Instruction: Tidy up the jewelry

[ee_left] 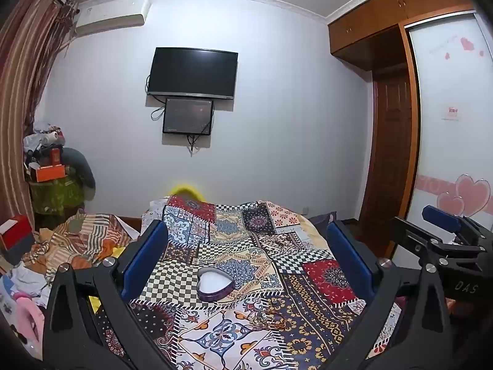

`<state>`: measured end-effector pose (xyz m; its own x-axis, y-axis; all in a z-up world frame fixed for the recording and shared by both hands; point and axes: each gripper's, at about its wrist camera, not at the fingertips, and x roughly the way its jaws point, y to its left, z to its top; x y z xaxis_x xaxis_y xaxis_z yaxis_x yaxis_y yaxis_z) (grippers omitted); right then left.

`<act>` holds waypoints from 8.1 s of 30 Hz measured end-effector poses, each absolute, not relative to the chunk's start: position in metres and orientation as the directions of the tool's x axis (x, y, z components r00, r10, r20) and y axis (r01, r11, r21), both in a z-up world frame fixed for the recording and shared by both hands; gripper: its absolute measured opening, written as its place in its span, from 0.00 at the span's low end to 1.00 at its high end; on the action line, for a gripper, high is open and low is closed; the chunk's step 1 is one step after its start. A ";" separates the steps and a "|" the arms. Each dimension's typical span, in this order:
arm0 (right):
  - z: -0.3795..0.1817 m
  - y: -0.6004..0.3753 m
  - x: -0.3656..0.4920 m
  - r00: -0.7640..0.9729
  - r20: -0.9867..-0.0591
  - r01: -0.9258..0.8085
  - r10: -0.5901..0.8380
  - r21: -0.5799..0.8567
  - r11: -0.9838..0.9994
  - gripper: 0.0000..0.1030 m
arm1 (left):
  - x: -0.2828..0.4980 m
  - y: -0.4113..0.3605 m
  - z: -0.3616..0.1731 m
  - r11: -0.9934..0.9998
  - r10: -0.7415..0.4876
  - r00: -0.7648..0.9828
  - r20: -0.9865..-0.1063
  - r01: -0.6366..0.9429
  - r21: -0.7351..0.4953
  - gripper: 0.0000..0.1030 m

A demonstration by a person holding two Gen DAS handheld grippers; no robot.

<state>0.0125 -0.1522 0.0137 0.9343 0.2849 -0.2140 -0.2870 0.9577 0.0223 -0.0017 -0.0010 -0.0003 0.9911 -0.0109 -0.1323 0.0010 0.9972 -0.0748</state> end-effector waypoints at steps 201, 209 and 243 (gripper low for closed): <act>-0.131 -0.109 0.179 0.548 -0.741 -0.507 0.387 0.074 0.859 0.05 | 0.171 0.009 -0.162 0.984 -0.180 0.709 -0.682 0.118 -0.136 0.29; -0.115 -0.085 0.196 0.575 -0.706 -0.518 0.412 0.075 0.852 0.05 | 0.188 0.043 -0.153 0.988 -0.139 0.746 -0.652 0.064 -0.137 0.29; -0.162 0.020 0.305 0.392 -0.852 -0.608 0.347 0.043 0.793 0.05 | 0.284 0.092 -0.219 0.985 -0.157 0.645 -0.748 0.052 -0.162 0.29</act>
<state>0.3051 0.0198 -0.1625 0.3916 0.3470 -0.8522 -0.6079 0.7928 0.0435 0.2840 0.0924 -0.2185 0.6450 -0.1568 -0.7479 0.0520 0.9855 -0.1617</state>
